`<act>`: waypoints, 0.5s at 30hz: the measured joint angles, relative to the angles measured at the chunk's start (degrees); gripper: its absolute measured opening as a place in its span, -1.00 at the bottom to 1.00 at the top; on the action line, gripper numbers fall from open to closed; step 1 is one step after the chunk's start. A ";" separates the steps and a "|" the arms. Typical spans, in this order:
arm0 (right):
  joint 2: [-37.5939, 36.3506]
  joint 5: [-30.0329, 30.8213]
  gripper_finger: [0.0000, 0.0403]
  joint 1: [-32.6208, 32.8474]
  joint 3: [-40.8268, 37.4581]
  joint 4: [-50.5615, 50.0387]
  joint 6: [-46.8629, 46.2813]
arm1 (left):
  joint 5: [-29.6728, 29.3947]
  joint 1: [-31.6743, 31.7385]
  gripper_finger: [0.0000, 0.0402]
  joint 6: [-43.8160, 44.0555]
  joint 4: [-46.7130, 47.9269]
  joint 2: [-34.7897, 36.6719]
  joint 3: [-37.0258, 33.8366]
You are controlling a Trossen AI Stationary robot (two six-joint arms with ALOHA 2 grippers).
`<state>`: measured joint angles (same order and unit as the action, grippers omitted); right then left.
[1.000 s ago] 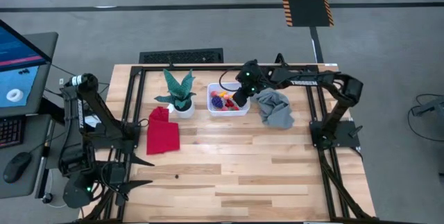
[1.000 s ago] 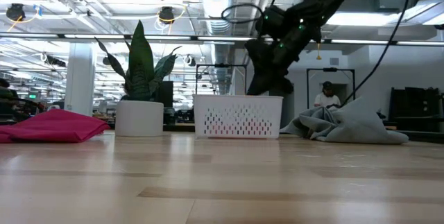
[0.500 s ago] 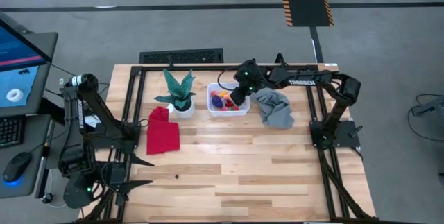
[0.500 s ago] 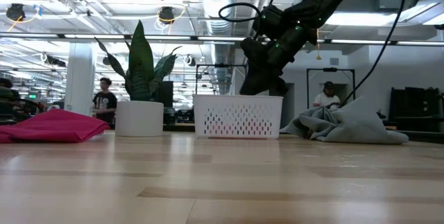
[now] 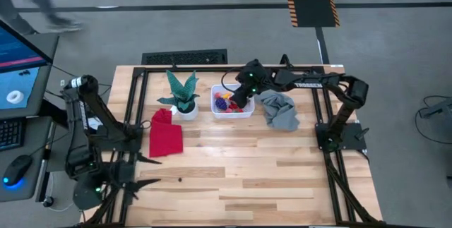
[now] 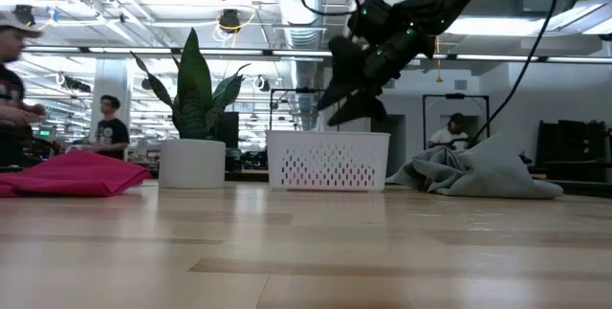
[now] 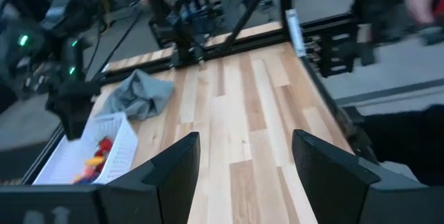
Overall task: Pick and placing Produce into tupperware
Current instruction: Put the blueberry into the white bin
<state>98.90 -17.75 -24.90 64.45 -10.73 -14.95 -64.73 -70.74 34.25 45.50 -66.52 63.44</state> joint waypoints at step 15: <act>-16.71 -0.21 0.27 7.77 0.00 8.46 6.10 | 35.62 25.46 0.10 -12.48 -9.75 0.07 0.02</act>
<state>82.19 -17.96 -17.13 64.45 -2.28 -8.85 -29.12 -45.28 21.77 35.74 -66.46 63.46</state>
